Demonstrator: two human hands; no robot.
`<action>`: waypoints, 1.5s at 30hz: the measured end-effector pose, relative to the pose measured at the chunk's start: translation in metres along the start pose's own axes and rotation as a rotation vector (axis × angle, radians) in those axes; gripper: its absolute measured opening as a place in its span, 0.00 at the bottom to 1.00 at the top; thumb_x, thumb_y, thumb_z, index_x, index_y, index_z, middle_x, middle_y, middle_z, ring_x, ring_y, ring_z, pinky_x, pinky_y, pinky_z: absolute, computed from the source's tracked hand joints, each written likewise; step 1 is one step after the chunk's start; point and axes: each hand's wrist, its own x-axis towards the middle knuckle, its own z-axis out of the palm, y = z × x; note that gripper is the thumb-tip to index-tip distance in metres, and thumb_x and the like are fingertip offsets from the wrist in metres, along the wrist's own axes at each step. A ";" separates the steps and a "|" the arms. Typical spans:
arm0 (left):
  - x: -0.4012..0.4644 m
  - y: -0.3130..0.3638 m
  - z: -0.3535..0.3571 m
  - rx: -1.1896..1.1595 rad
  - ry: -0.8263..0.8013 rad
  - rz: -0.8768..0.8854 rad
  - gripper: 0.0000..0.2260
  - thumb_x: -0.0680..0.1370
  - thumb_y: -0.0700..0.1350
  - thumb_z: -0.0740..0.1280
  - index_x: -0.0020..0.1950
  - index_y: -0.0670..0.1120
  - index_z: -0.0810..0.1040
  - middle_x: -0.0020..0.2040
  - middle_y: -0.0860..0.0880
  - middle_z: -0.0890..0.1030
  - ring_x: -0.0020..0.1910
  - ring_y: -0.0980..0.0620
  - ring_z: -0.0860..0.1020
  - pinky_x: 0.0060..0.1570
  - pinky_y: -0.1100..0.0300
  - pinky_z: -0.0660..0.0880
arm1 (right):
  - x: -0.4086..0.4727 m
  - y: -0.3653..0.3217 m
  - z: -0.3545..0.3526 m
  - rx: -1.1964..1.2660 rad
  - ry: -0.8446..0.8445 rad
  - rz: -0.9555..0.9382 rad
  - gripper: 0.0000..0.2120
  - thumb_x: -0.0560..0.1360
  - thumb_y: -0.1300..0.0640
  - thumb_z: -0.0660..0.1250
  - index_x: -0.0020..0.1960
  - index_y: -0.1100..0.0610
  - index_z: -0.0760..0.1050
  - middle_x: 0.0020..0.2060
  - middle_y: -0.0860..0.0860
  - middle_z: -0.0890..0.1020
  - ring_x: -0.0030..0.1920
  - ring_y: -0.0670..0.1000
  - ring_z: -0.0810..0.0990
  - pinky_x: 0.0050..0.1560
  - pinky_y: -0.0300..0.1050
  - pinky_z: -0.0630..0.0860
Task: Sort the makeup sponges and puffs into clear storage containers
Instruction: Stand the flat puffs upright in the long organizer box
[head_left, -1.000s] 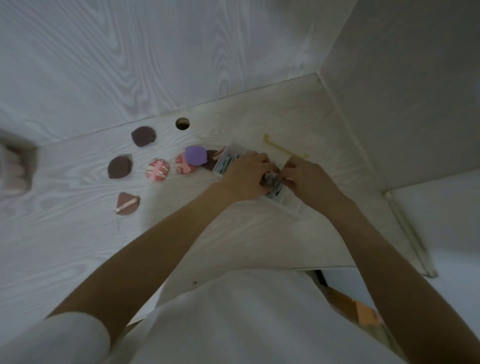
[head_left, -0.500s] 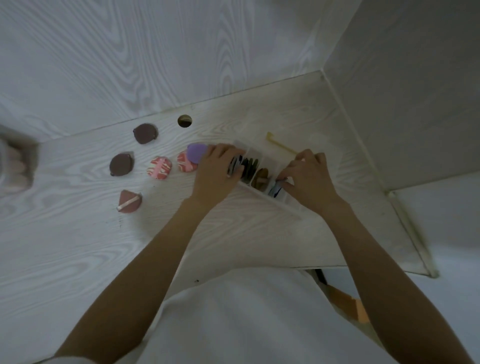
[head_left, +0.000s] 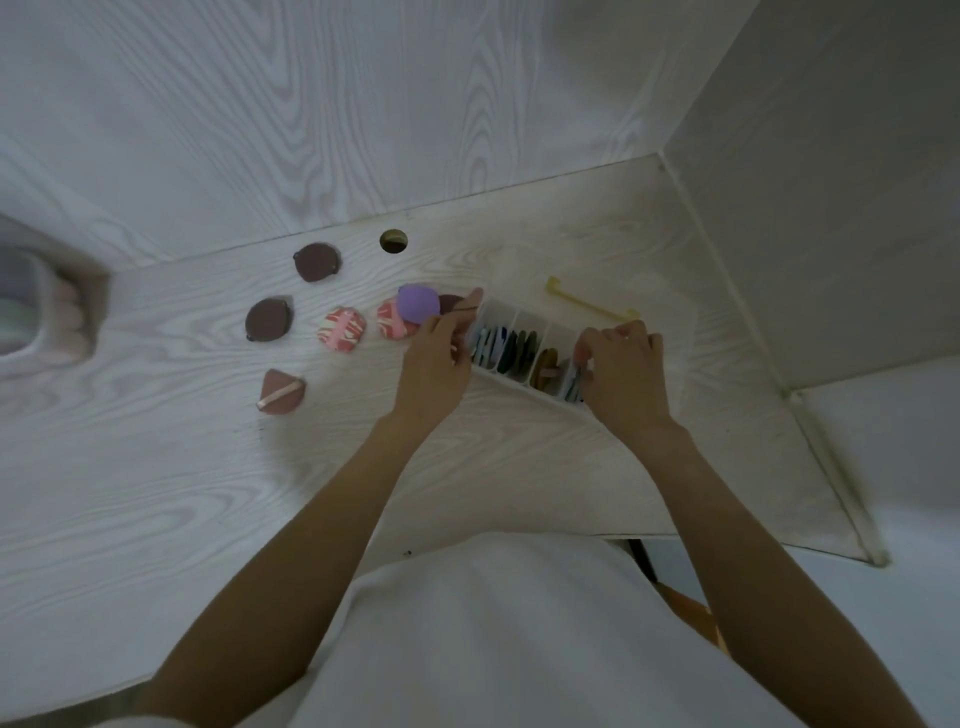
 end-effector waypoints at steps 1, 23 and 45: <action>-0.005 -0.001 0.002 -0.012 0.002 -0.005 0.15 0.75 0.34 0.63 0.61 0.42 0.74 0.49 0.43 0.77 0.42 0.49 0.76 0.43 0.62 0.74 | -0.002 0.001 0.000 0.016 0.012 -0.008 0.09 0.67 0.70 0.64 0.43 0.57 0.74 0.40 0.54 0.80 0.51 0.58 0.70 0.43 0.45 0.54; -0.052 -0.154 -0.122 0.320 0.049 -0.406 0.22 0.70 0.62 0.67 0.55 0.47 0.78 0.56 0.46 0.77 0.56 0.45 0.73 0.53 0.54 0.72 | 0.095 -0.168 0.070 -0.026 -0.221 -0.399 0.14 0.77 0.54 0.59 0.61 0.57 0.70 0.59 0.57 0.72 0.59 0.59 0.68 0.55 0.52 0.65; 0.021 -0.097 -0.115 0.225 -0.031 -0.039 0.08 0.77 0.44 0.65 0.53 0.44 0.79 0.49 0.44 0.76 0.47 0.49 0.75 0.46 0.58 0.71 | 0.013 -0.122 0.003 0.524 0.061 -0.053 0.13 0.75 0.48 0.66 0.44 0.58 0.70 0.35 0.51 0.76 0.33 0.49 0.74 0.36 0.40 0.69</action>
